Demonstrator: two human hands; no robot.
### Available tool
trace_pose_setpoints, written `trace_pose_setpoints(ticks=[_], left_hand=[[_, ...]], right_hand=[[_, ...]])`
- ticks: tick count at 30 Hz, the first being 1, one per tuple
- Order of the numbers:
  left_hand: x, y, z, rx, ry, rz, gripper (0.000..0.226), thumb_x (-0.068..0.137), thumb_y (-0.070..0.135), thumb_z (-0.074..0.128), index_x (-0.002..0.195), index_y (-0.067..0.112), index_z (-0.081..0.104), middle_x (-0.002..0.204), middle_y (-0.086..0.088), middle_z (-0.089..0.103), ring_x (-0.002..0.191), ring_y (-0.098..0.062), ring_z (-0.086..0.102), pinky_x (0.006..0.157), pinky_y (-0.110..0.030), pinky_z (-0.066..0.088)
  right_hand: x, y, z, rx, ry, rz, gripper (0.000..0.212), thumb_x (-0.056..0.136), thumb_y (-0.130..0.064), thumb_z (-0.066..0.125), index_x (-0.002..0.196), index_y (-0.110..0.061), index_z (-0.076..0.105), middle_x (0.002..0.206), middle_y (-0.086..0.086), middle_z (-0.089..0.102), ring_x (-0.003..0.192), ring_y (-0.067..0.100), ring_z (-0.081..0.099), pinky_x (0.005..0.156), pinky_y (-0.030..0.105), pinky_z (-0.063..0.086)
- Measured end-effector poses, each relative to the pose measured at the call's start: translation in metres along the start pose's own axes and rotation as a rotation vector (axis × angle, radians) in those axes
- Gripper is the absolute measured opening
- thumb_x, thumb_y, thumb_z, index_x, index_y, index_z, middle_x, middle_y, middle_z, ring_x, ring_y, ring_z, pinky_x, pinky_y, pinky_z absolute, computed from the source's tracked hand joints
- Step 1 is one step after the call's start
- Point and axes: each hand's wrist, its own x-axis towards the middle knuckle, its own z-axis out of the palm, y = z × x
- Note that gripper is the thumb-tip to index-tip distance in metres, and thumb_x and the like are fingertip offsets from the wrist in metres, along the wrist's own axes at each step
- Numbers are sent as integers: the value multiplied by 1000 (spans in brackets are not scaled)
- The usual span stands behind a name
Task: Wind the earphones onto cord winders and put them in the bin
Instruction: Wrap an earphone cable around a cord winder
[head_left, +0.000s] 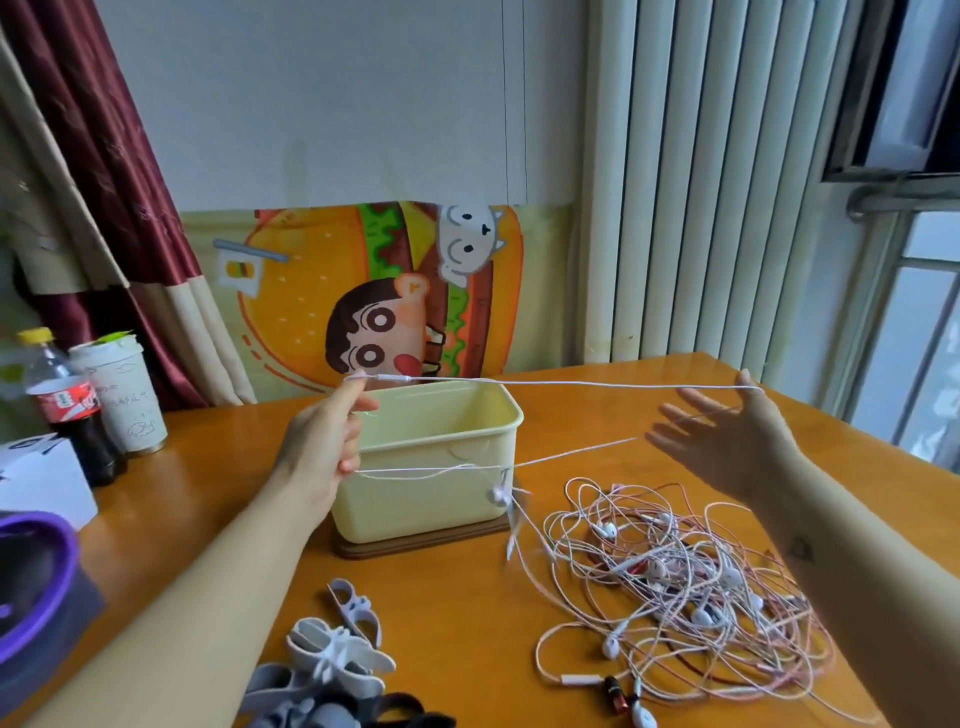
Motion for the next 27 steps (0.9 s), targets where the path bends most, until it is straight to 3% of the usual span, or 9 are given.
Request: trace_pose_setpoints(ticks=[5, 8, 11, 14, 16, 18, 20, 23, 27], left_hand=[[0, -8, -6, 287, 10, 60, 42, 97, 48, 50, 83, 12, 67, 58, 5, 31, 51, -13, 28, 49, -27, 24], [2, -7, -10, 265, 18, 28, 40, 98, 46, 49, 85, 11, 66, 52, 8, 29, 47, -11, 25, 46, -26, 21], [5, -8, -13, 192, 20, -37, 38, 100, 43, 47, 86, 11, 63, 42, 12, 26, 37, -5, 21, 40, -21, 18], [6, -6, -15, 54, 9, -112, 36, 101, 38, 43, 86, 10, 60, 39, 11, 24, 31, -2, 19, 35, -18, 17], [3, 0, -10, -63, -49, -163, 31, 102, 29, 39, 85, 10, 58, 40, 11, 24, 31, -2, 19, 34, -17, 17], [0, 9, -1, -184, -126, -203, 27, 100, 19, 36, 84, 12, 55, 43, 10, 26, 31, -2, 19, 35, -16, 17], [-2, 22, 9, -267, -201, -216, 27, 100, 15, 34, 84, 12, 55, 45, 9, 33, 31, -2, 20, 34, -16, 18], [-7, 44, 20, -295, -281, -161, 32, 99, 12, 32, 89, 11, 62, 55, 6, 57, 32, -2, 22, 36, -15, 21], [-20, 75, 37, -223, -399, -15, 34, 99, 11, 31, 91, 12, 64, 68, 1, 69, 35, -2, 24, 39, -15, 21]], right_hand=[[1, 6, 3, -482, 223, -395, 49, 101, -46, 29, 93, -15, 66, 146, 12, 42, 136, 28, 34, 111, 43, 29], [3, 6, -3, -835, 203, -587, 52, 102, -42, 28, 106, -8, 68, 138, 15, 49, 129, 30, 41, 102, 40, 31], [9, 6, -10, -1311, 204, -825, 55, 96, -46, 31, 103, -7, 69, 121, 16, 62, 126, 33, 43, 109, 43, 24], [14, 4, -10, -1552, 177, -759, 38, 97, -39, 47, 107, -9, 69, 119, 13, 65, 120, 31, 48, 99, 40, 34], [11, 2, -1, -1714, -31, -565, 26, 95, -27, 55, 105, -8, 69, 106, 11, 69, 91, 22, 61, 73, 28, 47], [3, 1, 13, -1959, -295, -284, 23, 94, -26, 56, 105, -10, 68, 96, 1, 69, 73, 10, 60, 60, 14, 45], [-3, -1, 24, -2117, -434, -102, 25, 90, -28, 62, 114, -18, 64, 103, -5, 67, 84, 8, 62, 74, 17, 51], [-11, -7, 38, -2343, -441, -51, 63, 80, -29, 74, 136, -24, 47, 137, -1, 52, 122, 18, 51, 103, 32, 41], [-34, -14, 72, -2324, -461, -333, 95, 70, -53, 75, 148, -25, 28, 152, -1, 33, 136, 20, 36, 111, 36, 33]])
